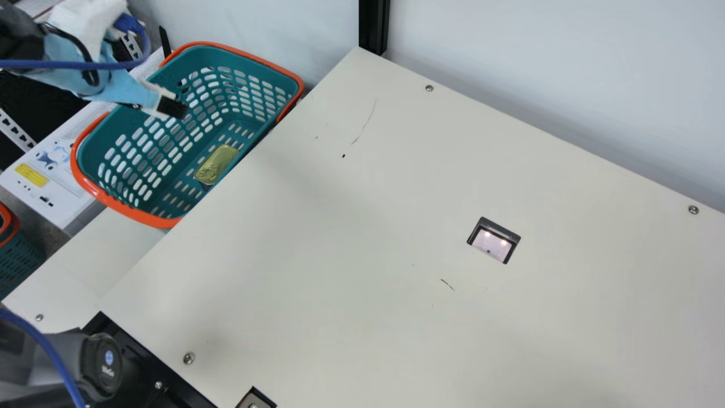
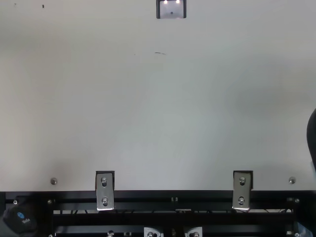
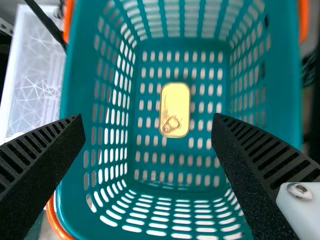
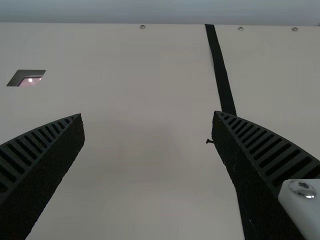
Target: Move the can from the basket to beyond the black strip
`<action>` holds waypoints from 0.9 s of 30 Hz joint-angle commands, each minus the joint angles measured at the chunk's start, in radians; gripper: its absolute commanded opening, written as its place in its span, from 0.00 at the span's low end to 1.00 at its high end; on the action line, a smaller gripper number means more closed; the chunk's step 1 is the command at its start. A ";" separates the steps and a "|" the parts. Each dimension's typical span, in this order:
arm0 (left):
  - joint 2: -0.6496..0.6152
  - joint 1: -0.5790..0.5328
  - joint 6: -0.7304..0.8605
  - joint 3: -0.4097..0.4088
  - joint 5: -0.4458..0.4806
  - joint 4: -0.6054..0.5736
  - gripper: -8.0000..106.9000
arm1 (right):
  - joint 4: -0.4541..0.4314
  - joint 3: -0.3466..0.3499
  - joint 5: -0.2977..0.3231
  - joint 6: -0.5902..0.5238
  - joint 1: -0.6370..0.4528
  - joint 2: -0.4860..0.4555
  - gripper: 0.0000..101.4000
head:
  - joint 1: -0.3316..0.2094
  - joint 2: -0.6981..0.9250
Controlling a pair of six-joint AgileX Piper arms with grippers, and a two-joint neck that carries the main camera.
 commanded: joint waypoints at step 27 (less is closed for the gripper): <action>0.409 -0.181 -0.447 -0.174 -0.126 0.295 0.85 | 0.000 0.000 0.000 0.000 0.000 0.000 1.00 | -0.021 0.014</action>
